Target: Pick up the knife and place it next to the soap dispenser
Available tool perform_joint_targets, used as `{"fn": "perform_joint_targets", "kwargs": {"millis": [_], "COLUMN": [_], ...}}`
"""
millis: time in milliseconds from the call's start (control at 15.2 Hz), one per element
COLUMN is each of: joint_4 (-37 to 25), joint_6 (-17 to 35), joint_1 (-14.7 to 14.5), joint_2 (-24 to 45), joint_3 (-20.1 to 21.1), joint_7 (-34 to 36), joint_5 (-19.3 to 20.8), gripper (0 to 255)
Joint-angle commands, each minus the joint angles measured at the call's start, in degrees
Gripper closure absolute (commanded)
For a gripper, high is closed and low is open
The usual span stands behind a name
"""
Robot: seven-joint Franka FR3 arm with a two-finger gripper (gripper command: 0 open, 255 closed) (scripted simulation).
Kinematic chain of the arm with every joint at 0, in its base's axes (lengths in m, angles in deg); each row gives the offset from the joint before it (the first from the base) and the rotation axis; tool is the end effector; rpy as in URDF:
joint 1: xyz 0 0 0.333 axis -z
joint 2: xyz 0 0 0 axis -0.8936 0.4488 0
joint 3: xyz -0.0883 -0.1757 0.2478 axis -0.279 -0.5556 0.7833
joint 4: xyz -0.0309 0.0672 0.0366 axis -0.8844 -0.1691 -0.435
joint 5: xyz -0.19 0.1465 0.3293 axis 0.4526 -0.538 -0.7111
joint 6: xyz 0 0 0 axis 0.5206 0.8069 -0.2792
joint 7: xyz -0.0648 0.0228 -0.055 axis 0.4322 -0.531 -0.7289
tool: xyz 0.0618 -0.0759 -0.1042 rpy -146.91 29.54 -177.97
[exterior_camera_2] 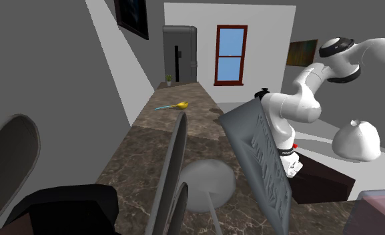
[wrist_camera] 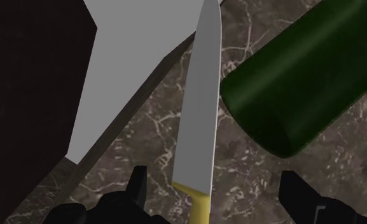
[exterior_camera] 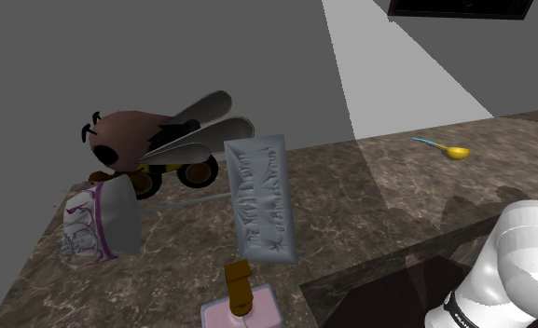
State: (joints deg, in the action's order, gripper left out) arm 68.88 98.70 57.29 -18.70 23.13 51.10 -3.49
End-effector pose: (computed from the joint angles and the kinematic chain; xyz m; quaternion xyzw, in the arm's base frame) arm 0.0158 0.4704 0.3743 -0.9873 -0.1117 0.0672 0.0904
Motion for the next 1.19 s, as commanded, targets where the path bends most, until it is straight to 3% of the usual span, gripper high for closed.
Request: {"fn": "perform_joint_targets", "kwargs": {"millis": [0, 396, 924, 990, 1122], "joint_4": [0.32, 1.51, 1.51, 1.51, 1.51], "joint_6": [0.68, 4.13, 4.11, 4.11, 4.11], "joint_1": [0.50, 1.67, 1.68, 1.68, 1.68], "joint_2": [0.35, 0.40, 0.39, 0.39, 0.39], "joint_3": [1.84, 6.95, 6.94, 6.94, 6.94], "joint_7": [0.01, -0.92, -0.92, -0.92, -0.92], "joint_5": [-0.94, -4.60, -4.60, -4.60, -4.60], "gripper": [0, 0, 0, 255, 255]}}
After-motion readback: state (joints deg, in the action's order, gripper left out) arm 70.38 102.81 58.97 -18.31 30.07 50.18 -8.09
